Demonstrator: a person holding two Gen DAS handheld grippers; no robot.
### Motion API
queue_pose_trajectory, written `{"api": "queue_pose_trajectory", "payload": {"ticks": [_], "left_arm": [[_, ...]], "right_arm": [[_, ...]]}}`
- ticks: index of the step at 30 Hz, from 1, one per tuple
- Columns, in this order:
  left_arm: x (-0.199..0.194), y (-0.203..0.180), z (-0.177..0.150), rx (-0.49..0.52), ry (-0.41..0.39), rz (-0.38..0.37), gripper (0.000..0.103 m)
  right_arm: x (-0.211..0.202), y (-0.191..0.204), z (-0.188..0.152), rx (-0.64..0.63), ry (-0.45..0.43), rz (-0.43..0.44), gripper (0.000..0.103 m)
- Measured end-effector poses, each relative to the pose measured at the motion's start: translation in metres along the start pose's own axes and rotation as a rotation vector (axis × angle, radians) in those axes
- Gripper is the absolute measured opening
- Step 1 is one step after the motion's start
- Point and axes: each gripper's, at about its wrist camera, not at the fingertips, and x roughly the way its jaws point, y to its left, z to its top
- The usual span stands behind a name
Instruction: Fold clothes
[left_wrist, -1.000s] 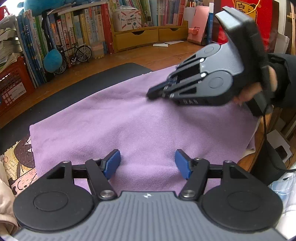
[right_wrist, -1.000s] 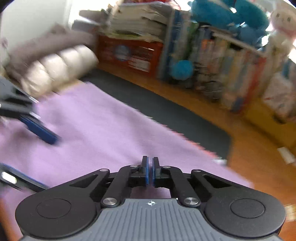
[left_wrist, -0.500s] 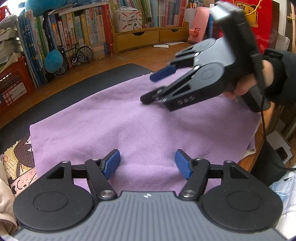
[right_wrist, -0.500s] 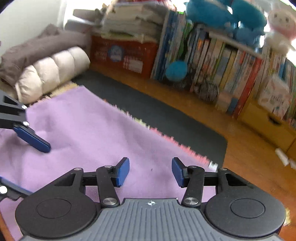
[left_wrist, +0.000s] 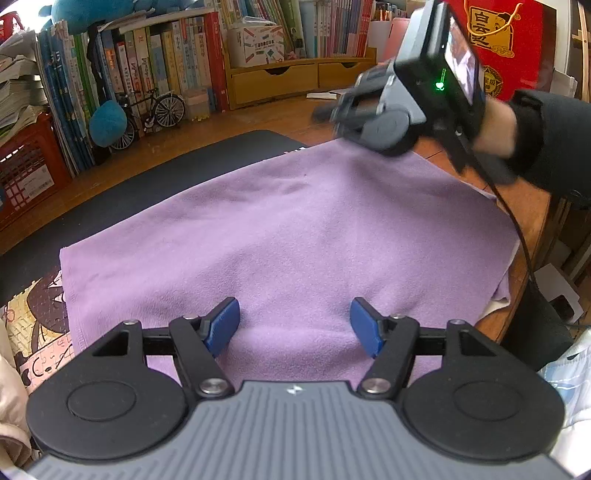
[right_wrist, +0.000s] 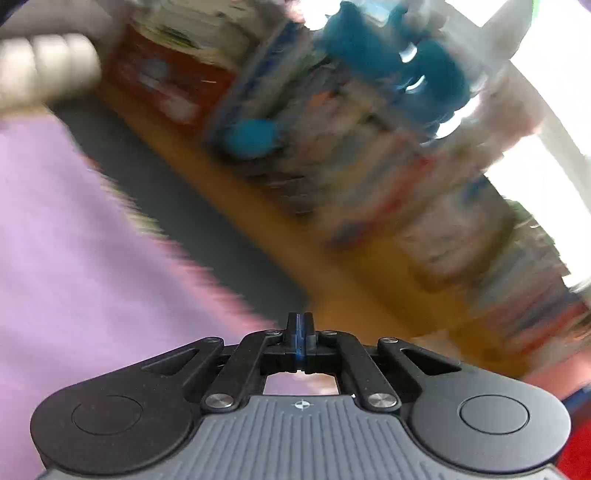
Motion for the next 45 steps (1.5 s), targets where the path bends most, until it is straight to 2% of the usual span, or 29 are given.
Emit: {"api": "queue_pose_trajectory", "payload": {"ticks": [1, 3, 5, 6, 7, 9, 13, 14, 15, 16, 18, 19, 21, 22, 23, 24, 25, 27, 31, 32, 33, 34, 35, 36, 38, 39, 42, 45], "left_arm": [[0.000, 0.000, 0.000, 0.001, -0.001, 0.000, 0.068], [0.000, -0.001, 0.000, 0.000, 0.000, -0.001, 0.068], [0.001, 0.014, 0.002, 0.007, 0.000, -0.018, 0.069], [0.000, 0.014, 0.002, 0.007, 0.000, -0.020, 0.069], [0.000, 0.012, 0.002, 0.006, 0.000, -0.019, 0.069], [0.001, 0.011, 0.003, 0.007, 0.000, -0.018, 0.069], [0.001, 0.007, 0.003, 0.008, 0.001, -0.017, 0.069], [0.001, 0.006, 0.003, 0.008, 0.001, -0.017, 0.069], [0.001, 0.002, 0.003, 0.006, 0.001, -0.014, 0.069], [0.001, 0.001, 0.003, 0.004, 0.000, -0.012, 0.069], [0.000, 0.003, 0.003, 0.010, 0.001, -0.016, 0.069], [0.000, 0.006, 0.002, 0.014, 0.002, -0.021, 0.069], [0.000, 0.005, 0.002, 0.017, 0.000, -0.022, 0.069], [0.000, 0.005, 0.002, 0.017, -0.001, -0.021, 0.069], [0.001, 0.005, 0.002, 0.018, -0.002, -0.021, 0.069], [0.001, 0.004, 0.002, 0.018, -0.004, -0.021, 0.069], [0.001, 0.003, 0.002, 0.017, -0.004, -0.022, 0.069], [0.002, 0.002, 0.002, 0.014, -0.004, -0.022, 0.070], [0.003, 0.000, 0.002, 0.012, -0.007, -0.020, 0.071], [0.003, 0.000, 0.002, 0.012, -0.006, -0.020, 0.071], [0.003, 0.000, 0.002, 0.012, -0.006, -0.021, 0.071], [0.003, 0.000, 0.002, 0.013, -0.006, -0.020, 0.071], [0.003, 0.000, 0.001, 0.011, -0.007, -0.020, 0.071], [0.003, -0.001, 0.001, 0.008, -0.009, -0.019, 0.071], [0.003, 0.000, 0.001, 0.006, -0.013, -0.019, 0.071], [0.003, 0.000, 0.001, 0.004, -0.013, -0.019, 0.071], [0.003, 0.001, 0.001, -0.006, -0.013, -0.015, 0.071], [0.003, 0.004, 0.009, -0.030, 0.000, -0.004, 0.071]], "right_arm": [[-0.001, -0.013, 0.002, 0.077, 0.011, 0.037, 0.002], [-0.002, -0.033, 0.005, 0.269, 0.042, 0.238, 0.005], [-0.005, -0.028, 0.004, 0.288, 0.059, 0.363, 0.008], [-0.007, -0.019, 0.003, 0.258, 0.065, 0.382, 0.011], [-0.007, -0.010, 0.002, 0.228, 0.072, 0.389, 0.021], [-0.005, 0.004, -0.002, 0.191, 0.090, 0.396, 0.030], [-0.001, 0.012, -0.006, 0.198, 0.103, 0.397, 0.032], [-0.001, 0.012, -0.006, 0.204, 0.105, 0.405, 0.029], [-0.001, 0.012, -0.006, 0.209, 0.105, 0.418, 0.017], [-0.002, 0.013, -0.007, 0.207, 0.100, 0.432, 0.013], [-0.003, 0.017, -0.008, 0.172, 0.085, 0.405, 0.007], [-0.002, 0.017, -0.008, 0.146, 0.080, 0.353, 0.003], [0.010, 0.011, -0.009, 0.052, 0.079, 0.086, 0.002], [0.013, 0.004, -0.009, 0.042, 0.077, -0.007, 0.002], [0.012, -0.014, -0.008, 0.110, 0.073, -0.013, 0.002], [0.010, -0.029, -0.007, 0.183, 0.067, 0.012, 0.003], [0.004, -0.037, -0.005, 0.241, 0.058, 0.093, 0.005], [-0.006, -0.034, -0.003, 0.249, 0.044, 0.229, 0.008], [-0.014, -0.015, -0.008, 0.251, 0.041, 0.480, 0.042], [-0.010, -0.011, -0.011, 0.261, 0.063, 0.525, 0.043], [-0.003, -0.010, -0.015, 0.256, 0.105, 0.518, 0.048], [0.002, -0.015, -0.017, 0.248, 0.123, 0.446, 0.058], [0.002, -0.021, -0.017, 0.222, 0.136, 0.313, 0.059], [0.001, -0.027, -0.016, 0.173, 0.142, 0.138, 0.057], [-0.005, -0.043, -0.017, 0.121, 0.109, -0.070, 0.058], [-0.011, -0.056, -0.018, 0.147, 0.094, -0.070, 0.062], [-0.027, -0.089, -0.027, 0.320, 0.059, 0.109, 0.070], [-0.039, -0.092, -0.033, 0.396, 0.005, 0.259, 0.072]]}}
